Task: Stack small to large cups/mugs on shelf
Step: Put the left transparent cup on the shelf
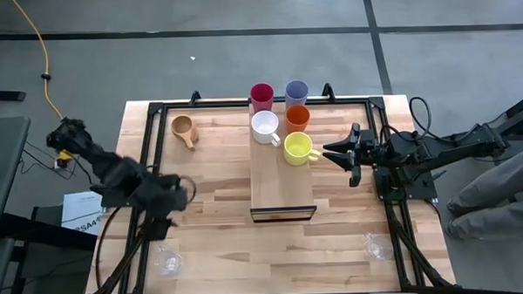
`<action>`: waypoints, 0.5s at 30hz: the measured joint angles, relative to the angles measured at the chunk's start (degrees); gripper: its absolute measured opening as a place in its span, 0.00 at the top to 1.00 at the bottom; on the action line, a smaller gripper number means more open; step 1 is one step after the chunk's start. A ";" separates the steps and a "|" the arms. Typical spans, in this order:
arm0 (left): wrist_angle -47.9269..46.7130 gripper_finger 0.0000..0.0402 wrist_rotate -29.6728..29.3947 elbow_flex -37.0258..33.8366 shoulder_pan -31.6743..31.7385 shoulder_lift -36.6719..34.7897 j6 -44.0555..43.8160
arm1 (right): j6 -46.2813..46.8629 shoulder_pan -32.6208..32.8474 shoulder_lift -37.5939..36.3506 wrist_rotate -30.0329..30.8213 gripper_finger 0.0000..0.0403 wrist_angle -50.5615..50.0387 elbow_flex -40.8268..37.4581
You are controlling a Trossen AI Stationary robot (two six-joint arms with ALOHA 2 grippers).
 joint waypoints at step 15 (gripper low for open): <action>7.58 0.45 0.29 -4.49 -20.37 14.53 -8.14 | -0.01 -0.02 0.02 0.41 0.75 -0.81 0.00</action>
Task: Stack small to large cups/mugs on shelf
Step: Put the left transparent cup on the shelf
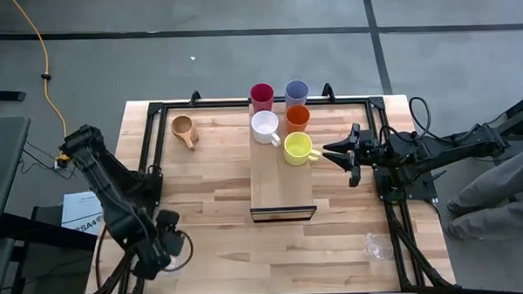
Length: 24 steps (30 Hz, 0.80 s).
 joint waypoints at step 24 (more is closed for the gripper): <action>2.31 0.45 0.91 0.02 -1.64 13.25 -5.10 | -0.02 0.00 0.00 -0.04 0.75 0.00 0.00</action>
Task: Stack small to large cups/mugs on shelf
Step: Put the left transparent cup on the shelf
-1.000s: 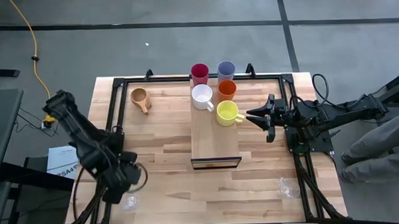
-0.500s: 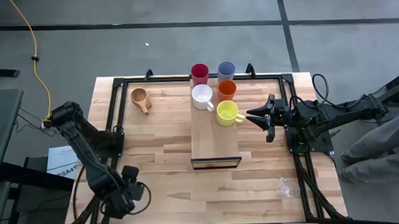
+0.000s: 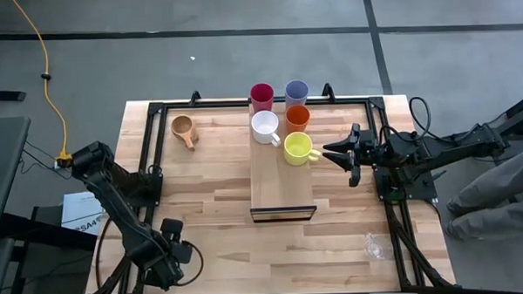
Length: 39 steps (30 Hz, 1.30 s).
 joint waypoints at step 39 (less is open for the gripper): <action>-5.69 1.00 -3.96 -2.34 9.04 -19.70 -1.97 | 0.02 0.02 0.00 -0.02 0.75 -0.02 0.00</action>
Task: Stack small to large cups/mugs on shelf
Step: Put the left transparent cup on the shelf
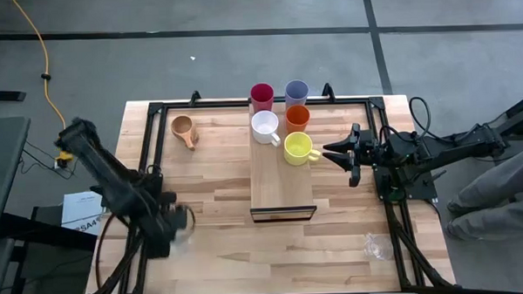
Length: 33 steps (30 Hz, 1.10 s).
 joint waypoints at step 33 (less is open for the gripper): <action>83.52 1.00 -9.13 -29.84 41.27 -28.95 18.87 | 0.95 0.00 -0.01 -0.04 0.75 0.52 0.00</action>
